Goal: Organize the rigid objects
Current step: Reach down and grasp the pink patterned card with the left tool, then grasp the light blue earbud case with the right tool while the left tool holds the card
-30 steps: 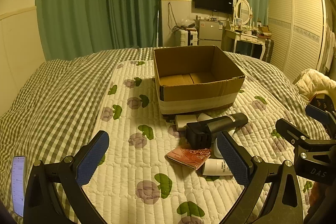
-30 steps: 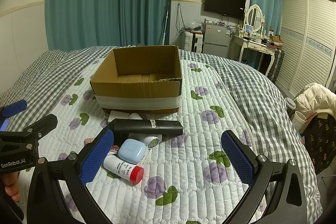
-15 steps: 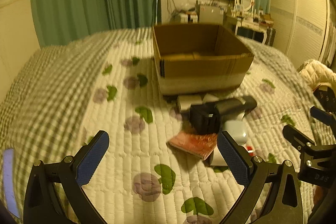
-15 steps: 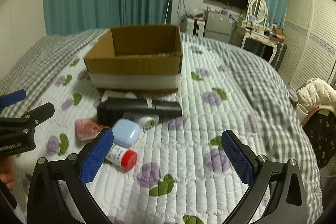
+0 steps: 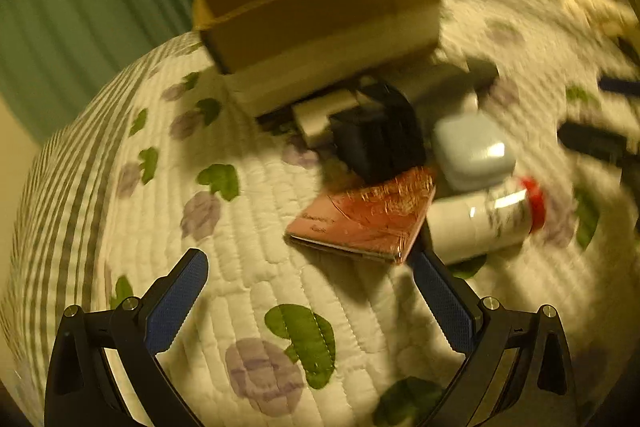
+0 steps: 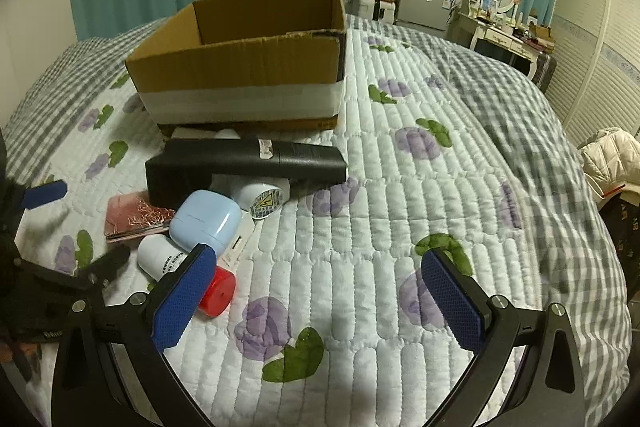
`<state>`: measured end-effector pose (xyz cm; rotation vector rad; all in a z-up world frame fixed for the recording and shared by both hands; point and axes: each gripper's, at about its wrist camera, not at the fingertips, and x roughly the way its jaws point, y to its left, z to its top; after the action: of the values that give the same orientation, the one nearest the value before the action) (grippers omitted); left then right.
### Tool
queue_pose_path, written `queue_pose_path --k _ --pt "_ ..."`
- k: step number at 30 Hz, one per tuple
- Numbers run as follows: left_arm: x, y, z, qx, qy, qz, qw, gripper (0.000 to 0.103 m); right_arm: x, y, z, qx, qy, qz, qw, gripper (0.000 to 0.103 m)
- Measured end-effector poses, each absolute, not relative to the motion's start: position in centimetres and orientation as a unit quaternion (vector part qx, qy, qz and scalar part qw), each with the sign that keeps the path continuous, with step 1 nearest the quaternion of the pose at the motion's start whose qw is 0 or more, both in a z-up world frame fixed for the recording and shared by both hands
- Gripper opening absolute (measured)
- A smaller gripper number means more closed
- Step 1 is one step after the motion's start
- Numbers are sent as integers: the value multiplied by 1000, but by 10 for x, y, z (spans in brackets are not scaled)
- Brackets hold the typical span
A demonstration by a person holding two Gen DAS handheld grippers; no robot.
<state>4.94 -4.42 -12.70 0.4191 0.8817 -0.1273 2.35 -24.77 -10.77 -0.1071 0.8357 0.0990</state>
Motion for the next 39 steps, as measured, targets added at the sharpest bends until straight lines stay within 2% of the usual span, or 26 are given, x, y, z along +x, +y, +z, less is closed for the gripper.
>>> queue_pose_path --k 7,10,11,13,14,15,16,18,23,27,34,39 --pt "58 -54 -126 246 386 -90 885 103 34 -245 -115 -55 414 49 907 103" --pt "61 -63 -126 281 365 -105 881 99 36 -244 -116 -56 417 48 906 103" --pt "64 -64 -127 286 366 -113 878 94 37 -243 -116 -56 418 48 906 103" --pt "68 -65 -129 282 378 -138 871 77 38 -241 -115 -58 418 49 905 103" --pt "69 -65 -130 279 386 -150 866 56 38 -240 -115 -59 418 50 905 103" --pt "68 -66 -134 285 395 -154 860 45 38 -239 -115 -60 417 50 906 103" --pt "67 -68 -136 295 393 -157 857 43 38 -237 -114 -62 416 51 906 103" --pt "58 -70 -136 326 367 -162 856 30 39 -234 -113 -62 416 54 906 103" --pt "50 -56 -118 294 364 -172 867 22 40 -223 -113 -61 417 65 904 103" --pt "51 -33 -92 230 364 -168 887 9 43 -211 -111 -62 417 76 904 103" --pt "65 6 -80 84 430 -149 887 9 59 -180 -121 -71 430 110 893 102" --pt "63 11 -76 67 432 -141 888 9 69 -161 -139 -91 452 124 879 89"
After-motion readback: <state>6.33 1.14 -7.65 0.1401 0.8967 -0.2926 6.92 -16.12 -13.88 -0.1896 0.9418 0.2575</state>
